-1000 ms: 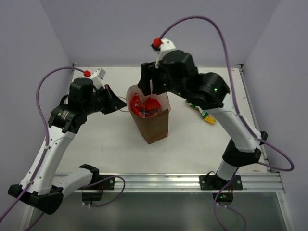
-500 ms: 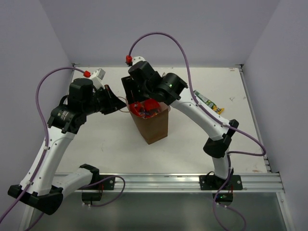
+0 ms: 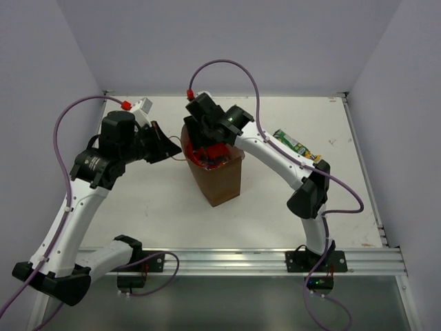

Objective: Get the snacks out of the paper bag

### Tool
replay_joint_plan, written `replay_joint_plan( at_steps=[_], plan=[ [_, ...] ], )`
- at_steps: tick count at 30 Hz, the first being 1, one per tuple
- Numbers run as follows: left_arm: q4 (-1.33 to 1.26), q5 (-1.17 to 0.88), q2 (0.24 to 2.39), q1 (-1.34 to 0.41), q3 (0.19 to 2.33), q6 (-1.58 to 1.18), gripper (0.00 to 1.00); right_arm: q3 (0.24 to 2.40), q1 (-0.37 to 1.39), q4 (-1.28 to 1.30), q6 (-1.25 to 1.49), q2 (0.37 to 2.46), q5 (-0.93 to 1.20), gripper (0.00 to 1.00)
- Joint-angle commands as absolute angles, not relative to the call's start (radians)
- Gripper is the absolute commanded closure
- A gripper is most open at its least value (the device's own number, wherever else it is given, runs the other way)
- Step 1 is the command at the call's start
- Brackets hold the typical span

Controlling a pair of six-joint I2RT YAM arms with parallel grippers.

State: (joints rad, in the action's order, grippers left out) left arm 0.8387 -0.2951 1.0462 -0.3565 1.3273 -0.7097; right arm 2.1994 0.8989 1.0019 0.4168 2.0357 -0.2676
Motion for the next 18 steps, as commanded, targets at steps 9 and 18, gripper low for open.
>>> replay_joint_plan(
  at_steps=[9,18],
  plan=[
    [0.824,-0.299,1.066,-0.359,1.359,-0.684,0.99,2.022,0.91,0.864,0.411,1.964,-0.173,0.41],
    [0.799,-0.301,1.062,-0.359,1.328,-0.681,0.99,1.827,0.913,0.861,0.403,1.822,-0.166,0.39]
  ],
)
